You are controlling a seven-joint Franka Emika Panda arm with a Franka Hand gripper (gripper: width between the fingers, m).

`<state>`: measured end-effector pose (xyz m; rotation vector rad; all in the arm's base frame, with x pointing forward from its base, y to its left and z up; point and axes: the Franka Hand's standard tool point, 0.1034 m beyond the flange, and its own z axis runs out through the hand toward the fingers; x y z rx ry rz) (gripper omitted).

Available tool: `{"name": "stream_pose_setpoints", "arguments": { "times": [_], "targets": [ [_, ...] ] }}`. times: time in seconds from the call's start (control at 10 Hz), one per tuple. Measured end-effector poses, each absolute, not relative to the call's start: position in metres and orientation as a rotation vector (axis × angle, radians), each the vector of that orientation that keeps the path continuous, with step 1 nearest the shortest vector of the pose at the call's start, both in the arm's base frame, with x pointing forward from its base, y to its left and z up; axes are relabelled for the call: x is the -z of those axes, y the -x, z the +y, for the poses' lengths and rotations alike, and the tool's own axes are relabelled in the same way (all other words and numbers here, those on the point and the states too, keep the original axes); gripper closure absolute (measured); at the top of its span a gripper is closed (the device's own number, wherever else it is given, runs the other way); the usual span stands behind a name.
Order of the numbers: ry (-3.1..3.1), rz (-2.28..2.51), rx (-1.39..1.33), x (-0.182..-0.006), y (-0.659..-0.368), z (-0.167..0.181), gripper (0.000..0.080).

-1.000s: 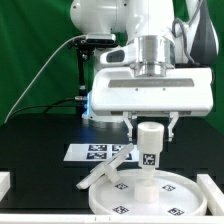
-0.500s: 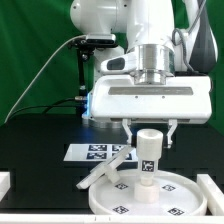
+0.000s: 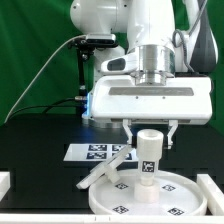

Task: Assemble round table

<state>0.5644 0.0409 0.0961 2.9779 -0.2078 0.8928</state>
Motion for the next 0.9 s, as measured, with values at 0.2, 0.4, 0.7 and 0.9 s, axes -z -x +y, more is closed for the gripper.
{"name": "stream_pose_setpoints", "arguments": {
  "times": [0.2,0.4,0.7,0.9],
  "targets": [
    [-2.994,-0.21,-0.862,-0.094,-0.566,0.042,0.0392],
    [-2.999,-0.215,-0.86,-0.096,-0.572,0.042,0.0392],
    [-2.991,-0.208,-0.857,-0.088,-0.566,0.042,0.0392],
    [-2.985,-0.206,-0.855,-0.083,-0.563,0.04,0.0392]
  ]
}}
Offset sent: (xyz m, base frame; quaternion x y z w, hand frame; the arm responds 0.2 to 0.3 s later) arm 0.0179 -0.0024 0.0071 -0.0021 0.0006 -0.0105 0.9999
